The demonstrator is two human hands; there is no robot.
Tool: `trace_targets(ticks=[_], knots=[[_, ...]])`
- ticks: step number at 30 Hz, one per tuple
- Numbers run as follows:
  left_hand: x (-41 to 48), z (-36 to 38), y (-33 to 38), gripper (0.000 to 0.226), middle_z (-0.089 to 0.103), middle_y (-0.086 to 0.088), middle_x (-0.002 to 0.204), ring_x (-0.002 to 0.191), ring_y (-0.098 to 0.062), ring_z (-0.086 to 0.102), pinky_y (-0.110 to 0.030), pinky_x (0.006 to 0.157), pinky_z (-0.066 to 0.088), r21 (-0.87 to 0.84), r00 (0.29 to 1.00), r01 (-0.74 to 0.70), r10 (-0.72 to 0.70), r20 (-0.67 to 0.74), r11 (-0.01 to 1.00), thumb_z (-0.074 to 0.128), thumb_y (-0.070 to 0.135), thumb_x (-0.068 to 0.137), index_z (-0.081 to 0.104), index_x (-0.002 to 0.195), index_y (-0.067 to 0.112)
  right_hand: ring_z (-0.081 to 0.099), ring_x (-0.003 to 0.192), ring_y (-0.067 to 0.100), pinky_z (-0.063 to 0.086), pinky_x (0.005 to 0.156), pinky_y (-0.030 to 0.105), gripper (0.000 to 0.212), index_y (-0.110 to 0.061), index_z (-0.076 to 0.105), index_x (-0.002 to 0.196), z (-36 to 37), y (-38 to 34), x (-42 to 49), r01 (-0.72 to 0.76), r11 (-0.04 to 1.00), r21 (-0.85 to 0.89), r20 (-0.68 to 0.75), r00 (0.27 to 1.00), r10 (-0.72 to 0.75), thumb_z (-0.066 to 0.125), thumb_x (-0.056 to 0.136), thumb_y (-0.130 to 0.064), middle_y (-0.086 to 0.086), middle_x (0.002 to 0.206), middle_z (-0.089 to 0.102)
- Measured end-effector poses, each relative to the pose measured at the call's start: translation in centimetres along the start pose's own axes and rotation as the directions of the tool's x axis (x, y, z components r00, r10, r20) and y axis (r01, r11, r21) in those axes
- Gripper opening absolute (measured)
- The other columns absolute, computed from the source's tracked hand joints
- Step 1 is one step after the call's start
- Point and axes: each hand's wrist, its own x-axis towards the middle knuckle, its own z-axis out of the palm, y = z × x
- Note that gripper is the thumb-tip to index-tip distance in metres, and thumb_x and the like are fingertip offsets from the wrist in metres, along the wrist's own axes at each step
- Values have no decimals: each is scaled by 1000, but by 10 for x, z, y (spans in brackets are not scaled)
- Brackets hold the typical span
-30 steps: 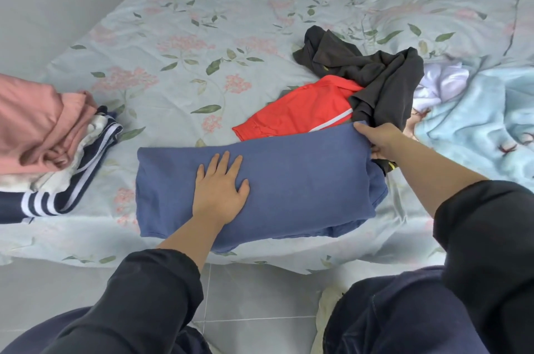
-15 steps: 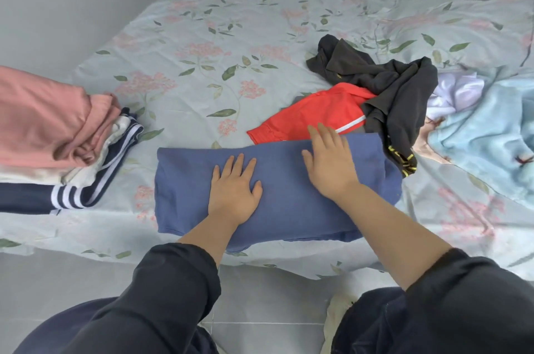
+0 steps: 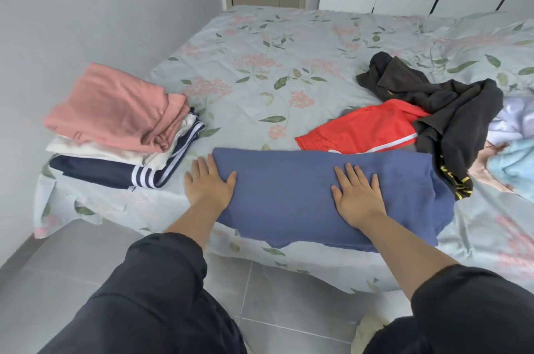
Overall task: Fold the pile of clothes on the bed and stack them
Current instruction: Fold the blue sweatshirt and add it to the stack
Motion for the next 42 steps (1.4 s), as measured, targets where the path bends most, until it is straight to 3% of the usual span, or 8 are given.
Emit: trace_targets(ticks=[9, 16, 19, 23, 28, 32, 35, 42], knots=[[-8, -31, -4, 36, 63, -15, 107, 88, -28, 56, -33, 72, 43, -616, 979, 184, -88, 182, 766, 67, 29, 86, 55, 105, 1, -4, 147, 20, -2, 116, 49, 61, -20, 3, 153, -14, -42, -11, 57, 995, 87, -44, 998, -53, 22, 100, -44, 4, 160, -6], [-28, -56, 4, 20, 63, -12, 85, 71, -23, 60, -25, 49, 53, -867, 851, 476, 169, 497, 150, 51, -1, 92, 54, 112, 1, 5, 147, 18, 2, 118, 41, 56, -19, 11, 153, -23, -46, -23, 76, 933, 351, 120, 985, -125, 27, 102, -39, 2, 160, 5], [-35, -73, 30, 20, 58, -12, 81, 66, -21, 56, -27, 50, 48, -869, 831, 456, 258, 493, 194, 51, 2, 93, 51, 112, 4, 30, 140, 17, 18, 111, 25, 49, -17, 31, 147, -42, -24, -25, -108, 619, 778, 133, 991, 6, 36, 102, -33, -1, 154, 29], [-51, -91, 109, 20, 52, -8, 87, 71, -13, 53, -22, 56, 45, -908, 838, 330, 362, 407, 256, 52, 0, 92, 48, 107, 12, 45, 129, 26, 32, 108, 35, 47, -9, 35, 142, -65, 8, -25, -345, -220, 912, 369, 926, 76, 33, 103, -33, 13, 145, 40], [-76, -86, 176, 45, 64, -17, 108, 74, -17, 65, -23, 61, 55, -883, 577, 130, 690, 437, 450, 46, 15, 100, 29, 142, 14, 60, 104, 29, 48, 87, 35, 50, 1, 45, 132, -70, 35, -38, -411, -507, 758, 473, 881, -7, 29, 103, -36, 17, 123, 57], [-57, -54, 154, 43, 60, -16, 124, 94, -21, 61, -25, 76, 51, -833, 867, -162, 479, 136, 529, 39, 0, 97, 44, 140, 6, 63, 101, 20, 49, 86, 32, 37, -9, 61, 113, -66, 35, -41, -424, -421, 802, 471, 882, 8, 43, 100, -38, 6, 109, 67], [-50, -22, 122, 50, 34, -15, 151, 136, -28, 36, -30, 112, 26, -523, 852, -403, 516, 84, 751, 42, 11, 99, 31, 147, 6, 63, 101, 21, 48, 91, 35, 32, -9, 62, 113, -61, 26, -37, -426, -242, 872, 465, 875, 133, 64, 89, -30, 7, 111, 67], [-69, 5, 137, 66, -3, -9, 161, 147, -25, 2, -36, 119, 7, -412, 843, -473, 536, 47, 779, 38, 33, 101, 0, 153, 22, 54, 76, 20, 43, 63, 27, 16, -10, 56, 96, -74, 24, -35, -213, 400, 891, 63, 932, 358, 53, 85, 1, 3, 80, 59]])
